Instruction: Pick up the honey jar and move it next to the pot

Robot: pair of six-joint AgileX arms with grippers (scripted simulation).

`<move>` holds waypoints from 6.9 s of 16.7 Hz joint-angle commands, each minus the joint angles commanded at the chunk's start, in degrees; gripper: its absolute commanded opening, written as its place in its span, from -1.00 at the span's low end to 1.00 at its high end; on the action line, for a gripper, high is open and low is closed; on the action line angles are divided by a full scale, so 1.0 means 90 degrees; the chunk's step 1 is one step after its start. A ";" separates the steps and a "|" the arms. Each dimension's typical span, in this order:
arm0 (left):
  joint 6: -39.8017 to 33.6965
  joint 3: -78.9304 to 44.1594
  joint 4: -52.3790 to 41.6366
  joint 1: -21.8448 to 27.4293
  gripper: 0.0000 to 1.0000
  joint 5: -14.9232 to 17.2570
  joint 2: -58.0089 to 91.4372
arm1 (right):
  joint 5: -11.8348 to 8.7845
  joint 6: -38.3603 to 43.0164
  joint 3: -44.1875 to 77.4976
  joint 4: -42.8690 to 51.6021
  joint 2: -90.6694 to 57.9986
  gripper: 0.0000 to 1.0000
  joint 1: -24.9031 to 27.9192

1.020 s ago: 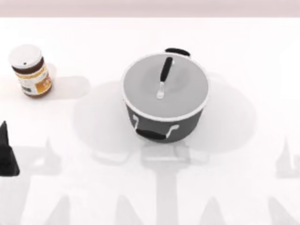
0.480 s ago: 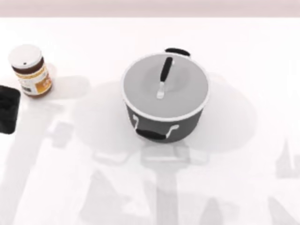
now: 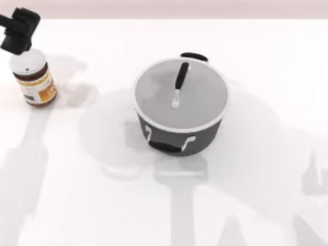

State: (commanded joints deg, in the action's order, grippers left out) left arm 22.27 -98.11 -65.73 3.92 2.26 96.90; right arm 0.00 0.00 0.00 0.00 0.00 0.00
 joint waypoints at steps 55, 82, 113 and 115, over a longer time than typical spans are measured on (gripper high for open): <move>0.1172 -0.4090 -0.1547 -0.0352 -1.00 -0.0208 0.5364 | 0.0000 0.0000 0.0000 0.0000 0.0000 1.00 0.0000; 0.0756 -0.1312 -0.1853 -0.0295 -1.00 -0.0258 0.2309 | 0.0000 0.0000 0.0000 0.0000 0.0000 1.00 0.0000; -0.4279 -0.0372 0.0093 0.1429 -1.00 -0.0322 0.3247 | 0.0000 0.0000 0.0000 0.0000 0.0000 1.00 0.0000; -0.4279 -0.0372 0.0093 0.1429 -0.70 -0.0322 0.3247 | 0.0000 0.0000 0.0000 0.0000 0.0000 1.00 0.0000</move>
State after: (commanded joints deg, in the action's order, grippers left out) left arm -16.23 -101.46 -64.89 16.78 -0.64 126.12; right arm 0.00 0.00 0.00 0.00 0.00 0.00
